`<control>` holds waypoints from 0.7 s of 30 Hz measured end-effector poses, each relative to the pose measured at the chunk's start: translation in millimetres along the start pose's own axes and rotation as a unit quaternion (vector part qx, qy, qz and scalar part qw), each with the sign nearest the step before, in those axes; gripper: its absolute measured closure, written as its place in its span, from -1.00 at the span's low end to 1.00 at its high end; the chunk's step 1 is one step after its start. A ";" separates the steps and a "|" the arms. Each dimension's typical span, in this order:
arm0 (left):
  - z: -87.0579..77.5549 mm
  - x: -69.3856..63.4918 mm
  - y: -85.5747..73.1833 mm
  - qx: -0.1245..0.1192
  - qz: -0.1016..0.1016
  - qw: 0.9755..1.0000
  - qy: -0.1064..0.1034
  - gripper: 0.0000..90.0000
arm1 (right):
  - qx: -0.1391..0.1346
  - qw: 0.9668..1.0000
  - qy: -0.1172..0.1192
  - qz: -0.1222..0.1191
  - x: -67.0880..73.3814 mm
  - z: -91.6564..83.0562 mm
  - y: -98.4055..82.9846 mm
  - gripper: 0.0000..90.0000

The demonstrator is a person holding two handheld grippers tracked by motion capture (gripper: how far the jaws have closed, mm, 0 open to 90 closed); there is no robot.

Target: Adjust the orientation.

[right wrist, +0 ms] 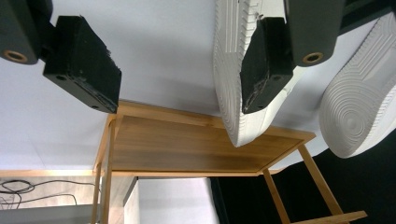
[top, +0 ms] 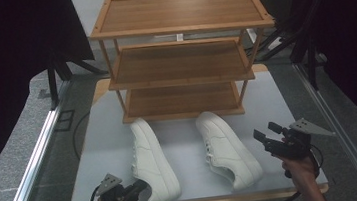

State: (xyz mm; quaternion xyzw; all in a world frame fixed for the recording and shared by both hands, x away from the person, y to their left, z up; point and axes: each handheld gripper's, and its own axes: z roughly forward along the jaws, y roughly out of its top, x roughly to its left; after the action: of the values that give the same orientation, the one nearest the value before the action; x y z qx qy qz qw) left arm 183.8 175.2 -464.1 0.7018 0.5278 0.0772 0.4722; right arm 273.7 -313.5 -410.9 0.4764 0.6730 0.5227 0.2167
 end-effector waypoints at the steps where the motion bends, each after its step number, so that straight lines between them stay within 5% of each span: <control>1: 1.5 -0.6 1.7 0.001 0.001 1.000 -0.001 0.93 | 0.000 1.000 -0.002 0.001 -0.3 -0.1 0.0 -0.34; 18: 32.2 -16.6 36.1 0.003 0.013 1.000 -0.023 0.91 | 0.005 1.000 -0.004 0.006 -2.3 -0.3 -1.3 -0.30; 21: 38.8 -22.2 43.5 -0.004 0.012 0.999 -0.050 0.95 | 0.008 1.000 -0.003 0.005 -2.2 0.6 -2.1 -0.28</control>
State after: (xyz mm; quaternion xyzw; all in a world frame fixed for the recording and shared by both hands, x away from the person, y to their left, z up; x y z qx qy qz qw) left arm 226.8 134.7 -444.1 0.7091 0.4951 0.0494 0.4996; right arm 274.3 -315.1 -413.5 0.4828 0.6745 0.5168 0.2117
